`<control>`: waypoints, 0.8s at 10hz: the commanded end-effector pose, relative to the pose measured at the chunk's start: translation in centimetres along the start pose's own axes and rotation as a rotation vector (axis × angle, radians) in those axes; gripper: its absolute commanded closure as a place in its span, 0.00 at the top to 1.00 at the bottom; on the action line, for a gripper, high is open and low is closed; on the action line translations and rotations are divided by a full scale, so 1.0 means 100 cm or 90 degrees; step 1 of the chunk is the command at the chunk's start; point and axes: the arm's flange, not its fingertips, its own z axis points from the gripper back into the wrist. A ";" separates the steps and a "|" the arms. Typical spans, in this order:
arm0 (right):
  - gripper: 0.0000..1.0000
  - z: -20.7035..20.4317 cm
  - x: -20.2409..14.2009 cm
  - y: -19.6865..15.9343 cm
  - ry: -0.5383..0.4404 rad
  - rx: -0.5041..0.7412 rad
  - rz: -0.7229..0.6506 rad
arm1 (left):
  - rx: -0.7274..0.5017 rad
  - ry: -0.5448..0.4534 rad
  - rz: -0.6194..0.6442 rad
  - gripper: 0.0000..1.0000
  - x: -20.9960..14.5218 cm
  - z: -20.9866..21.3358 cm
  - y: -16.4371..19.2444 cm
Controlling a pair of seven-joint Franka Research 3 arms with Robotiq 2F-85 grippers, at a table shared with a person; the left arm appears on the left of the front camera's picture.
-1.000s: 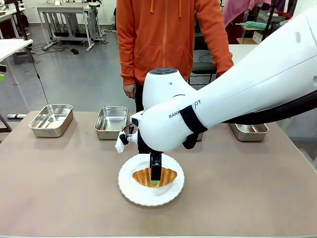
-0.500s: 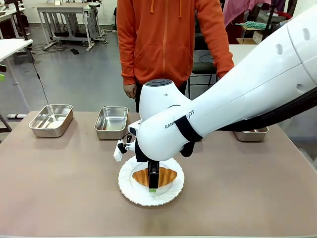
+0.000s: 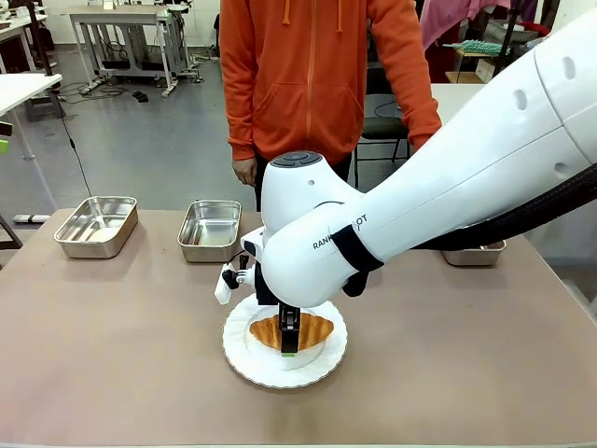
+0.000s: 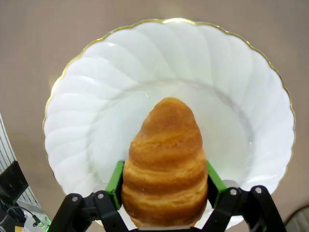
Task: Place the bread in the container.
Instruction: Place the Butter Roll into the Airtight Container indicated by the human.
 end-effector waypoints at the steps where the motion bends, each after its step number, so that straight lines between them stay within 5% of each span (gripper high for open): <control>1: 0.76 -0.010 -0.001 0.002 0.009 -0.012 -0.018 | 0.004 0.001 -0.002 1.00 0.001 0.001 0.000; 2: 0.40 -0.010 -0.001 0.002 0.008 -0.010 -0.019 | 0.004 0.001 -0.002 1.00 0.001 0.001 0.000; 3: 0.56 -0.010 -0.002 0.001 0.009 -0.005 -0.016 | 0.004 0.001 -0.002 1.00 0.001 0.001 0.000; 4: 0.20 -0.007 -0.002 -0.001 0.010 0.027 -0.007 | 0.004 0.001 -0.002 1.00 0.001 0.001 0.000; 7: 0.20 0.001 0.000 -0.001 -0.002 -0.002 -0.003 | 0.004 0.001 -0.002 1.00 0.001 0.001 0.000; 8: 0.50 0.002 0.001 -0.002 -0.001 0.001 -0.004 | 0.004 0.001 -0.002 1.00 0.001 0.001 0.000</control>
